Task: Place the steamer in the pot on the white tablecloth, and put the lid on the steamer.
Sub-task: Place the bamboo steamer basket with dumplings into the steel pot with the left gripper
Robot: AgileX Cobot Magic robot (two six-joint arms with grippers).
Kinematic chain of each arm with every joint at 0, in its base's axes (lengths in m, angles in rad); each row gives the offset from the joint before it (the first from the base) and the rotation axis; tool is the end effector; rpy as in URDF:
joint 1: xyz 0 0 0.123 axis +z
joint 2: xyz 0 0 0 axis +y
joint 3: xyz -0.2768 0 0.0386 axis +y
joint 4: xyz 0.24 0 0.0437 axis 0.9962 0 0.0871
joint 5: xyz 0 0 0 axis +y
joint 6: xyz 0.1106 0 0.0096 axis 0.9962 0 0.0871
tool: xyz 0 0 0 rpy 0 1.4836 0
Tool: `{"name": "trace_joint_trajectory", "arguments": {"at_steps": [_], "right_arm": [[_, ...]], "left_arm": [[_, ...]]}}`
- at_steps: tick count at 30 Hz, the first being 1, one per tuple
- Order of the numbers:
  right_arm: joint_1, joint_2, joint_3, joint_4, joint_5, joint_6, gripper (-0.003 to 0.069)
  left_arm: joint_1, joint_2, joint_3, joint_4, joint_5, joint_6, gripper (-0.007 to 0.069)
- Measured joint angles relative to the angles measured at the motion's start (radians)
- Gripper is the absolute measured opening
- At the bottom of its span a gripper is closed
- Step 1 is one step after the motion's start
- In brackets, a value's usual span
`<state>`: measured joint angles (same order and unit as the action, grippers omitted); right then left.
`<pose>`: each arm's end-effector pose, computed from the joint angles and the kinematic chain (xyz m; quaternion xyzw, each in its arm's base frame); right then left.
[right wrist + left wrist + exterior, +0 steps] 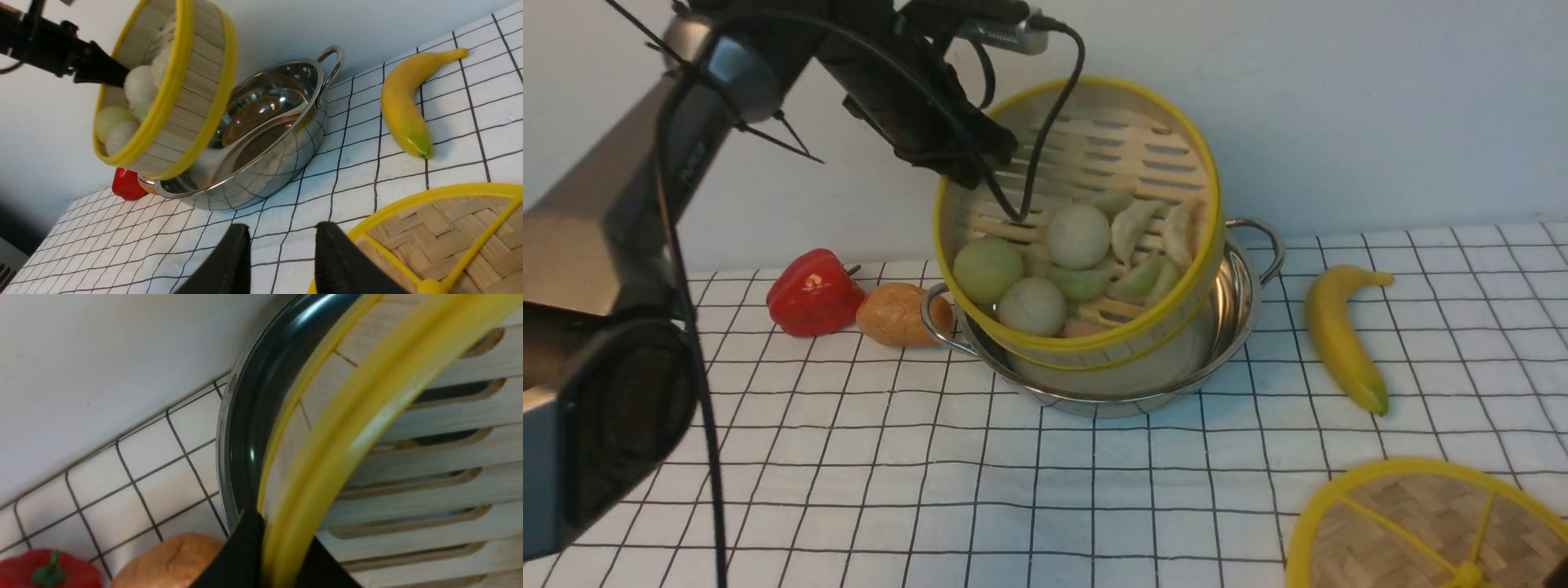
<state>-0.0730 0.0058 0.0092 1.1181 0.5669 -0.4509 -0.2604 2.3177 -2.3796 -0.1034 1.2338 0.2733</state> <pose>0.0631 0.0492 0.1840 0.0973 0.7598 0.3452 0.5423 0.4851 -0.1405 0.2607 0.2509 0.9363 -0.0499 0.2407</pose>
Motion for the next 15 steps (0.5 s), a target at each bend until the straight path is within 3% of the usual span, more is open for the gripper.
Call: {"name": "trace_joint_trajectory", "arguments": {"at_steps": [7,15], "right_arm": [[0.0,0.0,0.0,0.001,0.006,-0.003,0.0243],[0.0,0.0,0.0,0.007,0.005,-0.023,0.0243]], "left_arm": [[-0.002,0.175,-0.169,0.029,-0.002,0.004,0.0029],[-0.003,0.211,-0.184,-0.003,-0.002,0.064,0.0029]]}}
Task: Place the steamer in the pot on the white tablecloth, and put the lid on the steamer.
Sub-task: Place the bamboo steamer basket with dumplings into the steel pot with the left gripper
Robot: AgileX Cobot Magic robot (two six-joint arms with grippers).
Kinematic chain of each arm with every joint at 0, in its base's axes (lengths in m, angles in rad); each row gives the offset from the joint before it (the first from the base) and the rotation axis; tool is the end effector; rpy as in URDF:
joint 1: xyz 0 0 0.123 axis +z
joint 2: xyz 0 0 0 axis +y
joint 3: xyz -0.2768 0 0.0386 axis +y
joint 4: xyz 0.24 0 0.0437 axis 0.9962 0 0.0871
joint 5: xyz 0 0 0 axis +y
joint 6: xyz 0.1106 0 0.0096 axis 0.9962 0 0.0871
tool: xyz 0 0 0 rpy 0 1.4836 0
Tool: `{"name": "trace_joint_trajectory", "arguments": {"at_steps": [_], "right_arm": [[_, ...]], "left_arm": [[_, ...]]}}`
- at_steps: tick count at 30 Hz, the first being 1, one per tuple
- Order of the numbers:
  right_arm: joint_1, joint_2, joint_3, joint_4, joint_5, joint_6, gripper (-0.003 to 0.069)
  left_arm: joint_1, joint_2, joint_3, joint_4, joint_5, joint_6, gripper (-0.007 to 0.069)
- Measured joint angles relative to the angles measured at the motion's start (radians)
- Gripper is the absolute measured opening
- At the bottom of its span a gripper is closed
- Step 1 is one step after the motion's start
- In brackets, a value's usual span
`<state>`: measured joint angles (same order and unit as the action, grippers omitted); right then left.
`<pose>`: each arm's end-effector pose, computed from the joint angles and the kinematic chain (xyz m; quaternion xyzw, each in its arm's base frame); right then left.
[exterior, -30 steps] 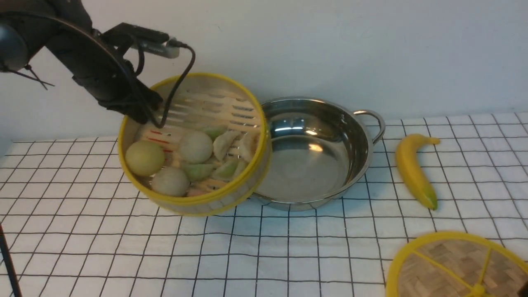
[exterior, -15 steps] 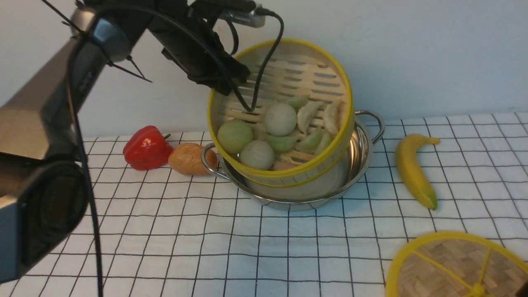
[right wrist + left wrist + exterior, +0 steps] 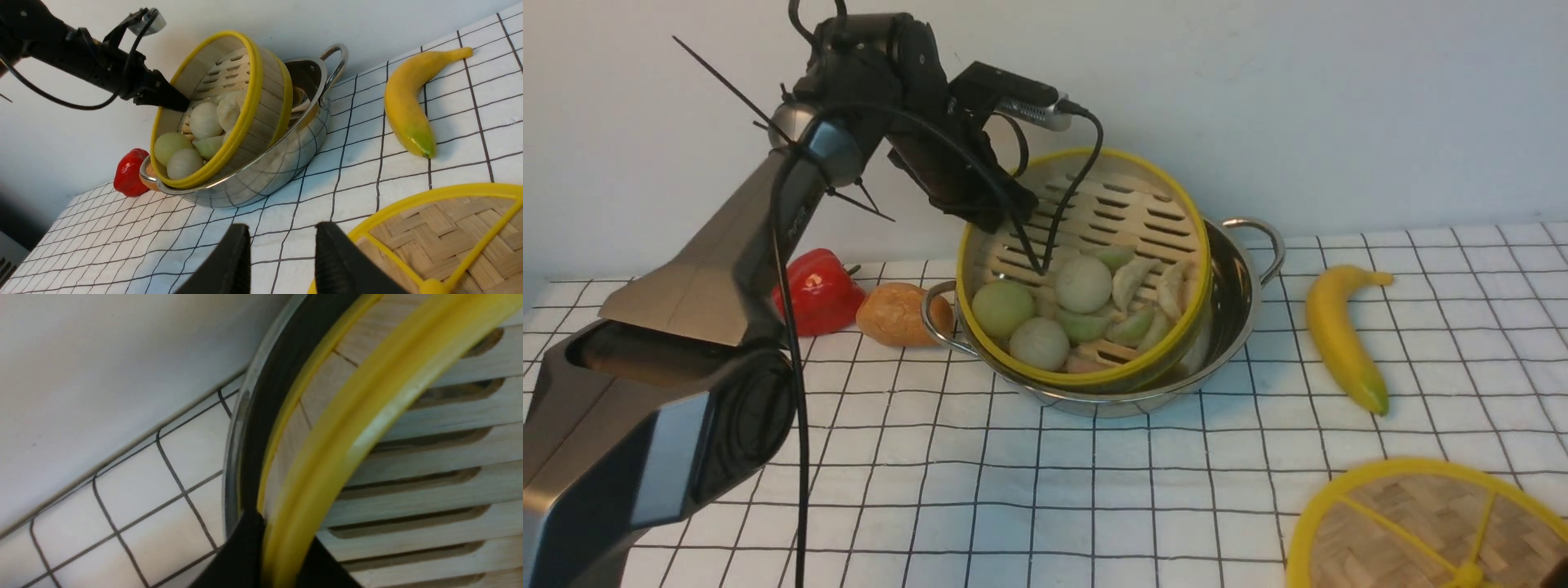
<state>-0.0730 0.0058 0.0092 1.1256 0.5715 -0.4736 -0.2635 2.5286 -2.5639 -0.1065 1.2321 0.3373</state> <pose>0.0628 0.0498 0.1842 0.0891 0.7602 0.3430 0.5445 0.5148 -0.1504 0.2040 0.2822 0.9303 -0.0445 0.2300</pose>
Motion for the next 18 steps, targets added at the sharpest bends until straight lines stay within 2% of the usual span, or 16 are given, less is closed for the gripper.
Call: {"name": "trace_joint_trajectory", "arguments": {"at_steps": [5,12,16,18], "right_arm": [[0.0,0.0,0.0,0.0,-0.009,-0.003,0.0243],[0.0,0.0,0.0,0.0,-0.015,-0.003,0.0243],[0.0,0.0,0.0,0.0,-0.015,-0.003,0.0243],[0.0,0.0,0.0,0.0,-0.015,-0.003,0.0243]], "left_arm": [[0.0,0.0,-0.003,-0.047,-0.002,0.07,0.0029],[-0.001,0.0,-0.003,-0.056,-0.005,0.091,0.0035],[-0.001,0.0,-0.003,-0.058,-0.004,0.092,0.0068],[-0.001,0.003,-0.003,-0.062,-0.003,0.095,0.0129]]}}
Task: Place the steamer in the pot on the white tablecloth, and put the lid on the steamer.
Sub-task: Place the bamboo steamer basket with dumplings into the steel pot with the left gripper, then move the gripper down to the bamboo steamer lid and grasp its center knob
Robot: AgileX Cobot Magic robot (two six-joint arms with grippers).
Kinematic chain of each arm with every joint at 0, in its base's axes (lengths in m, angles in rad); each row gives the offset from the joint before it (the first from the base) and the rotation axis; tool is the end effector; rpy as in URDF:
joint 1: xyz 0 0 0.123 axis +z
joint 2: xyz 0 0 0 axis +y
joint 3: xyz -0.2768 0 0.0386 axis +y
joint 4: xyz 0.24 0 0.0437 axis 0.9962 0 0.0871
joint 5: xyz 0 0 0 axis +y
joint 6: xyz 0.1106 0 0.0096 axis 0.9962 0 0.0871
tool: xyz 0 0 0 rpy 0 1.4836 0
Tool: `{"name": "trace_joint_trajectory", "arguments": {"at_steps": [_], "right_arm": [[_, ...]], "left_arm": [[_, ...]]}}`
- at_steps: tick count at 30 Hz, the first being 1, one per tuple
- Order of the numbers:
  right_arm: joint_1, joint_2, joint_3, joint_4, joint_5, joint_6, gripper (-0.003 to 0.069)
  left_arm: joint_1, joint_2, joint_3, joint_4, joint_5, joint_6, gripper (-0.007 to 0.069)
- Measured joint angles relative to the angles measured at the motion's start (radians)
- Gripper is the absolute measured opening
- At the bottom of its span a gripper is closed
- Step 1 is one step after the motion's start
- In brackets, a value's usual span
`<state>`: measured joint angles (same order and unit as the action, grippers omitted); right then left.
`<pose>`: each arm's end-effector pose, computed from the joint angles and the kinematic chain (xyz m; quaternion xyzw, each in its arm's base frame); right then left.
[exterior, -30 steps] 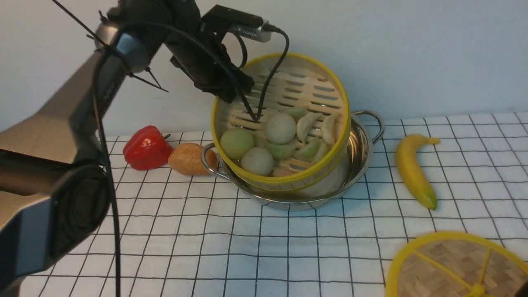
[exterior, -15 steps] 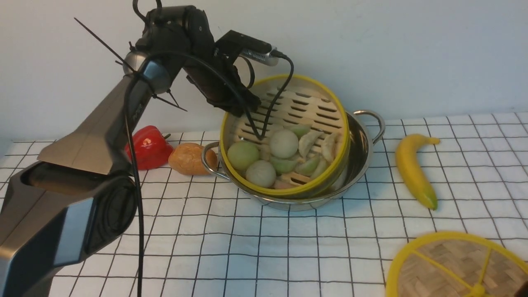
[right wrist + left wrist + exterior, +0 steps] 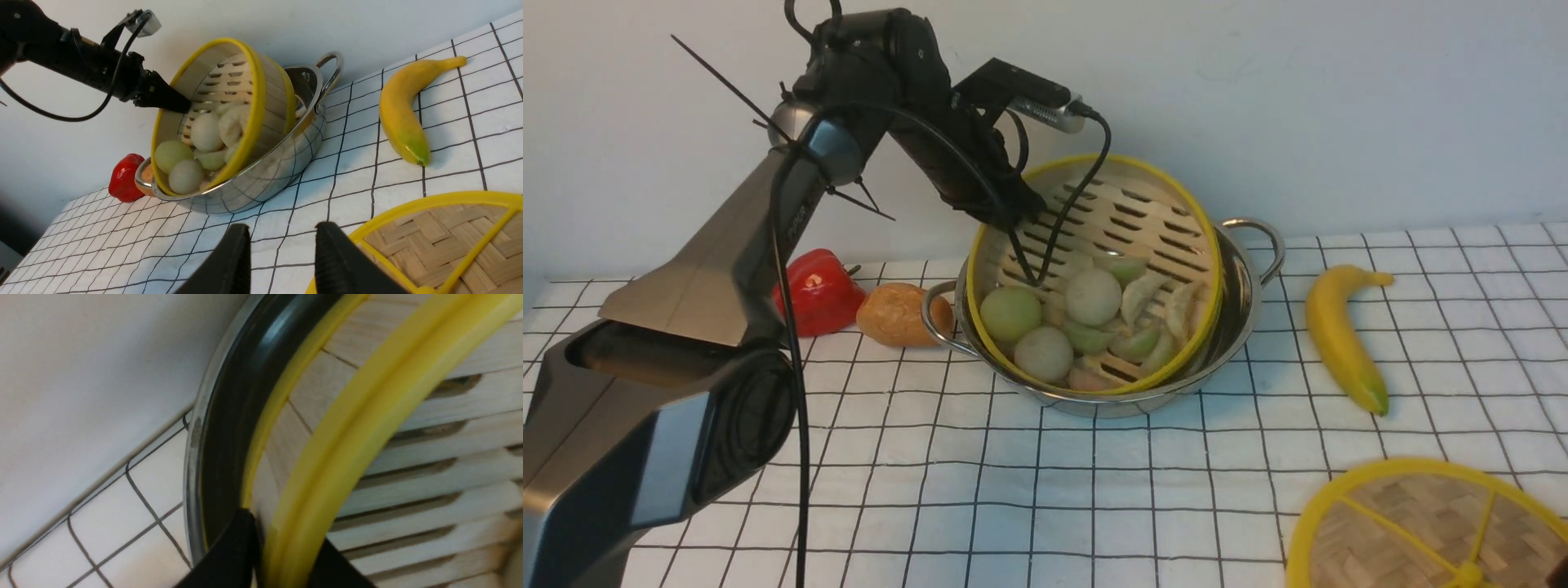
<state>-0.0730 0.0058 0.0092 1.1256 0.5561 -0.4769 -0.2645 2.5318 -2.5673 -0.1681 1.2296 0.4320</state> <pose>0.0636 0.0484 0.1849 0.0921 0.7578 0.3388 0.5500 0.5135 -0.1572 0.2042 0.3223 0.9147 -0.0640 0.2352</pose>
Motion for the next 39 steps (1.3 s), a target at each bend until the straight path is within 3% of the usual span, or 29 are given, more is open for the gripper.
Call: {"name": "trace_joint_trajectory", "arguments": {"at_steps": [10,15,25,33,35,39], "right_arm": [[0.0,0.0,0.0,0.0,0.0,0.0,0.0243],[0.0,0.0,0.0,0.0,0.0,0.0,0.0243],[0.0,0.0,0.0,0.001,-0.004,0.004,0.0243],[0.0,0.0,0.0,0.003,0.012,0.005,0.0243],[0.0,0.0,0.0,0.003,0.013,0.006,0.0243],[0.0,0.0,0.0,0.003,0.014,0.006,0.0243]], "left_arm": [[0.0,0.008,-0.008,-0.027,-0.003,-0.005,0.0459],[0.0,-0.012,-0.008,-0.03,-0.002,-0.022,0.0502],[0.0,-0.208,-0.008,-0.064,0.0,-0.106,0.0503],[0.0,-0.409,-0.009,-0.082,0.0,-0.199,0.0379],[0.0,-0.472,-0.009,-0.093,0.0,-0.218,0.0265],[0.0,-0.541,-0.009,-0.177,0.0,-0.271,0.012]]}}
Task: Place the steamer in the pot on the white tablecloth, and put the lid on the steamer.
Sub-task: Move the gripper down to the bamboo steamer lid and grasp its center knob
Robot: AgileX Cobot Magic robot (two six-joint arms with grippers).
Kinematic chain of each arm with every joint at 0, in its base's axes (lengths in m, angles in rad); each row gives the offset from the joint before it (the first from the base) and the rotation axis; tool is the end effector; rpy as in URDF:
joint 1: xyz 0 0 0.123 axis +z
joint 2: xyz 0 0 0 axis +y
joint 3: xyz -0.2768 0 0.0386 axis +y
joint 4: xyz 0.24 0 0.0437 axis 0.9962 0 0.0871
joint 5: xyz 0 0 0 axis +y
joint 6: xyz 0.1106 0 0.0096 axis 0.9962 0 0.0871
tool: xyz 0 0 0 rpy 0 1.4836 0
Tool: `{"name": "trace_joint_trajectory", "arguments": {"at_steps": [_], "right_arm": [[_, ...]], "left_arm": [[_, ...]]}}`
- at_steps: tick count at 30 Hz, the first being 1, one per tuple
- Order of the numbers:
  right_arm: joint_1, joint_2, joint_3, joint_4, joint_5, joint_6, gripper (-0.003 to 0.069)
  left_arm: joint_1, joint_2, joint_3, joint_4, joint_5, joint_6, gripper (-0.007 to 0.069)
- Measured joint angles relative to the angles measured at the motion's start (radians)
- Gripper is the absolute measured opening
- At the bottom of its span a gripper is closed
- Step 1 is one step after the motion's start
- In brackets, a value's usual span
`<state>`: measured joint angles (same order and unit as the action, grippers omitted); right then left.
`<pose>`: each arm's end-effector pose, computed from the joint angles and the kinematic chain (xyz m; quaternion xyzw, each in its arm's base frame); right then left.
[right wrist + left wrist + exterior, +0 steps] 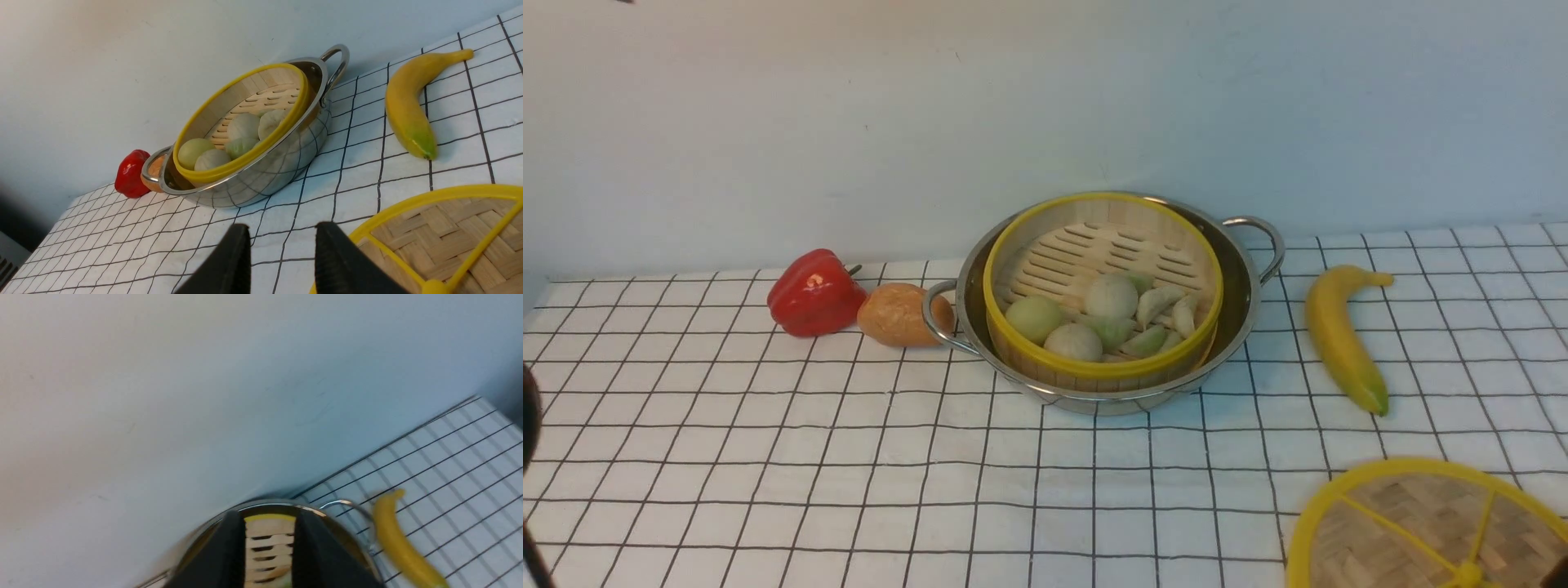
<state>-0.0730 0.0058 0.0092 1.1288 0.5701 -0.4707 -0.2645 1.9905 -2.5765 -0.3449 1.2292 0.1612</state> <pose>0.0629 0.0498 0.1845 0.0913 0.7592 0.3448 0.5444 0.3906 -0.1424 0.4753 0.2096 0.8356 -0.1937 0.4693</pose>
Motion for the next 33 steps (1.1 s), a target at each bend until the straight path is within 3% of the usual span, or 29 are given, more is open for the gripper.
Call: {"name": "trace_joint_trajectory", "arguments": {"at_steps": [6,9,15,18,23,26,28,31,33], "right_arm": [[0.0,0.0,0.0,0.0,0.001,0.0,0.0243],[0.0,0.0,0.0,0.0,0.001,0.001,0.0243],[0.0,0.0,0.0,0.0,0.001,0.001,0.0243],[0.0,0.0,0.0,0.0,0.002,0.001,0.0243],[0.0,0.0,0.0,0.0,0.003,0.001,0.0243],[0.0,0.0,0.0,0.0,0.005,0.001,0.0243],[0.0,0.0,0.0,0.0,0.005,0.001,0.0243],[0.0,0.0,0.0,0.0,0.005,0.001,0.0243],[0.0,0.0,0.0,0.001,0.005,0.001,0.0243]], "left_arm": [[0.0,-0.031,-0.001,-0.141,0.001,-0.016,-0.0017],[0.001,-0.03,0.0,-0.148,0.001,-0.007,-0.0023],[0.009,-0.059,0.032,-0.066,0.001,0.011,-0.0021],[0.009,-0.164,0.173,0.023,0.001,0.014,-0.0014],[0.009,-0.481,0.634,0.176,-0.132,0.028,0.0],[0.012,-0.723,1.01,0.28,-0.31,0.073,0.0002],[0.033,-0.885,1.295,0.308,-0.437,0.097,0.0007],[0.066,-1.013,1.519,0.314,-0.534,0.102,0.0012],[0.122,-1.174,1.778,0.319,-0.635,0.092,0.0012]]}}
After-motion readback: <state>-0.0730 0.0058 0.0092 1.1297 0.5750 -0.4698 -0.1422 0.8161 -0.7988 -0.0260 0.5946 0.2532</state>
